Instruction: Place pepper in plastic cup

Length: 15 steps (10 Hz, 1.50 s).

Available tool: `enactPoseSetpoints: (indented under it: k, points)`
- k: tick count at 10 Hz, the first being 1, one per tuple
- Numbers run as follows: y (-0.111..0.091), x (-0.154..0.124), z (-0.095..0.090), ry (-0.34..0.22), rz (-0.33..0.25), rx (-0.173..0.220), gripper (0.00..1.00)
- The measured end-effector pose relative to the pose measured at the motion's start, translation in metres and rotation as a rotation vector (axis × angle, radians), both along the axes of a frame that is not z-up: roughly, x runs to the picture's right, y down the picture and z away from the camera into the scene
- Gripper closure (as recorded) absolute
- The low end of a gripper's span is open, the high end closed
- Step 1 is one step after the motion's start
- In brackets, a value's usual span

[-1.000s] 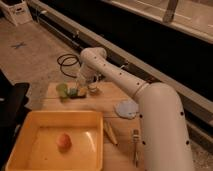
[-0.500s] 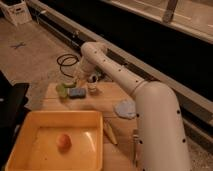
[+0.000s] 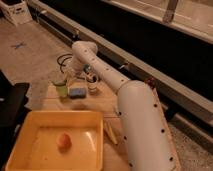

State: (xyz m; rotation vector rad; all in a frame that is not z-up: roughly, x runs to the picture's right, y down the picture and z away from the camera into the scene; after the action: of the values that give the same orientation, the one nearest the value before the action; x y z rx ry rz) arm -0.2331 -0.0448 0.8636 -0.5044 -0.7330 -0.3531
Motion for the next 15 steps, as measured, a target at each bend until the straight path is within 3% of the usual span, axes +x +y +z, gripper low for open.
enactPoseSetpoints:
  k: [5,9,14,15]
  points:
    - [-0.008,0.000,0.034,-0.066,0.051,0.032,0.81]
    - [-0.006,0.000,0.053,-0.086,0.073,0.011,0.81]
    - [0.003,-0.021,0.068,-0.088,0.042,-0.022,0.81]
    - [0.011,-0.032,0.076,-0.083,0.012,-0.045,0.81]
